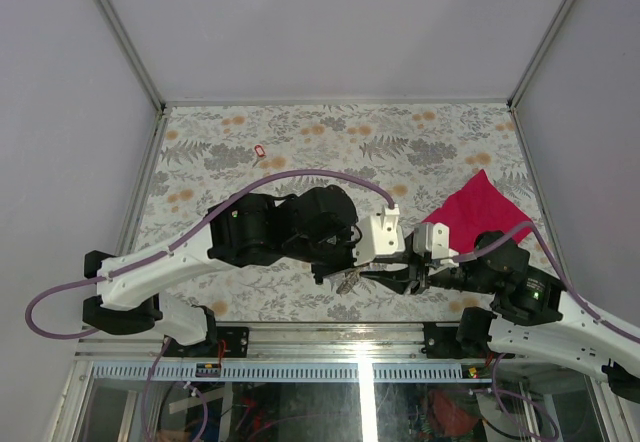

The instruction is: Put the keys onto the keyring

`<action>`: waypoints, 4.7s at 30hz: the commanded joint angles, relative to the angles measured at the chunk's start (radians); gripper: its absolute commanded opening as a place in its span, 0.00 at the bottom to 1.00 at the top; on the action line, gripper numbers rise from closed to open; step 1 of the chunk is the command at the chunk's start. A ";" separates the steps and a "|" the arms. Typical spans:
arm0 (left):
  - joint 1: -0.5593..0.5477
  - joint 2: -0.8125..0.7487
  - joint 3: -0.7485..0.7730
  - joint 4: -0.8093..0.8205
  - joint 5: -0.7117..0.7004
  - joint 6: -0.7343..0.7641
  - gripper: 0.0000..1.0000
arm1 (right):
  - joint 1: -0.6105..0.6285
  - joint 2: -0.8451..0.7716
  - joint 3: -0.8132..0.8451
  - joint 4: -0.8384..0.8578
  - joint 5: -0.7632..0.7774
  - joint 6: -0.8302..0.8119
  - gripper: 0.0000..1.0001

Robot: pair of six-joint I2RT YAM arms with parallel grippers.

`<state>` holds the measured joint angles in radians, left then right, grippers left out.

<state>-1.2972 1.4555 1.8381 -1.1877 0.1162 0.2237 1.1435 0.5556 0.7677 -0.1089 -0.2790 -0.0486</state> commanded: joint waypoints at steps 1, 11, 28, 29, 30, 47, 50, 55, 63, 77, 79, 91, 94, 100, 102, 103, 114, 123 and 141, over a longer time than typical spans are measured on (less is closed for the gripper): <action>-0.014 -0.003 0.030 0.007 0.022 0.025 0.00 | 0.004 0.010 0.005 0.072 0.001 -0.019 0.36; -0.020 -0.015 0.025 0.013 0.036 0.033 0.00 | 0.004 0.056 0.025 0.054 -0.037 -0.021 0.08; -0.021 -0.300 -0.262 0.370 0.085 -0.021 0.25 | 0.004 -0.022 0.057 0.081 -0.067 0.024 0.00; -0.022 -0.320 -0.286 0.402 0.089 -0.028 0.25 | 0.004 -0.026 0.058 0.090 -0.072 0.031 0.00; -0.022 -0.340 -0.310 0.441 0.093 -0.037 0.26 | 0.005 -0.030 0.058 0.099 -0.077 0.037 0.00; -0.022 -0.457 -0.510 0.733 0.152 -0.077 0.26 | 0.005 -0.040 0.016 0.278 -0.148 0.137 0.00; -0.022 -0.453 -0.514 0.743 0.158 -0.078 0.26 | 0.004 -0.034 0.016 0.285 -0.153 0.142 0.00; -0.022 -0.438 -0.518 0.748 0.174 -0.082 0.26 | 0.005 -0.034 0.011 0.312 -0.152 0.152 0.00; -0.022 -0.461 -0.558 0.828 0.167 -0.105 0.26 | 0.004 -0.056 -0.041 0.406 -0.125 0.192 0.00; -0.022 -0.496 -0.644 0.976 0.149 -0.150 0.25 | 0.004 -0.068 -0.066 0.448 -0.116 0.213 0.00; -0.021 -0.491 -0.642 0.976 0.154 -0.151 0.24 | 0.004 -0.067 -0.065 0.447 -0.120 0.213 0.00; -0.021 -0.462 -0.623 0.958 0.156 -0.146 0.09 | 0.004 -0.065 -0.065 0.445 -0.121 0.211 0.00; -0.021 -0.459 -0.618 0.955 0.155 -0.145 0.00 | 0.004 -0.065 -0.066 0.442 -0.121 0.209 0.00; -0.022 -0.463 -0.614 0.948 0.134 -0.154 0.00 | 0.004 -0.073 -0.065 0.431 -0.115 0.206 0.00; -0.022 -0.463 -0.614 0.944 0.125 -0.162 0.00 | 0.004 -0.080 -0.064 0.421 -0.105 0.203 0.00; -0.021 -0.463 -0.613 0.942 0.123 -0.165 0.00 | 0.004 -0.085 -0.064 0.414 -0.099 0.201 0.00; -0.021 -0.464 -0.615 0.920 0.119 -0.177 0.00 | 0.004 -0.124 -0.038 0.298 -0.056 0.152 0.25; -0.021 -0.471 -0.616 0.912 0.118 -0.180 0.00 | 0.005 -0.155 -0.020 0.190 0.005 0.085 0.35; -0.022 -0.484 -0.622 0.918 0.134 -0.194 0.00 | 0.004 -0.157 -0.075 0.081 0.130 -0.020 0.62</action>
<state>-1.3151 0.9920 1.1999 -0.3069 0.2443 0.0422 1.1435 0.3763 0.6979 -0.0479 -0.1917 -0.0429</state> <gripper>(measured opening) 0.011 0.604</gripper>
